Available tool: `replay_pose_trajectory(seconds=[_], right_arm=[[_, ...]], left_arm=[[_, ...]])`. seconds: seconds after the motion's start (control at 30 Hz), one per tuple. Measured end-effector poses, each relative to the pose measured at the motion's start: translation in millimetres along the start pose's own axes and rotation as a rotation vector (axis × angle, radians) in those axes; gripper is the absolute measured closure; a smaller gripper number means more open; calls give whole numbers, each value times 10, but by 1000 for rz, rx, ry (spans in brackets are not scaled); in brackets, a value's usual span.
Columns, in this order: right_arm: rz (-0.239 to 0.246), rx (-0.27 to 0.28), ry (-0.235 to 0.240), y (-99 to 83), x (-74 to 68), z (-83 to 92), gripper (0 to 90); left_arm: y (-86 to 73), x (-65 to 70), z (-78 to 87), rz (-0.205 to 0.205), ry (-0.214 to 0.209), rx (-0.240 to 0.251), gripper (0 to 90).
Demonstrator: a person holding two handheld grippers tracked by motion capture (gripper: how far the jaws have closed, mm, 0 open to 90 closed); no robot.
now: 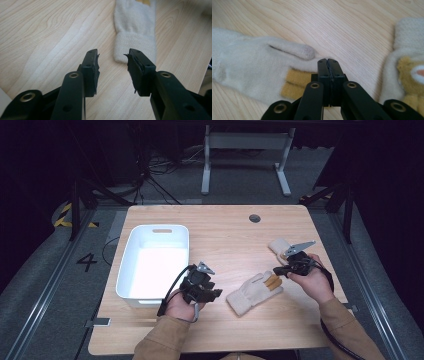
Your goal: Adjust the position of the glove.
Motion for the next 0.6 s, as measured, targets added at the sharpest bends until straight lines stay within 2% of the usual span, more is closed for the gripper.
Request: replay_pose_trajectory(seconds=[0.3, 0.5, 0.6], right_arm=[[55, 65, 19, 169, -109, -36, 900], [58, 61, 43, 262, -130, -110, 900], [54, 51, 55, 311, -125, -203, 900]], left_arm=[[8, 18, 36, -2, -10, 17, 583], [-8, 13, 38, -4, -7, 10, 573], [-17, 18, 40, 2, -5, 11, 569]])
Point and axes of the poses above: each handheld gripper's, and its own axes: z roughly backward along the jaws, y roughly out of its top, x roughly to its right, the point moved 8 cm from there along -z, roughly forward along the jaws, and after that the axes turned 2 degrees about -x, right-handed, at the moved point
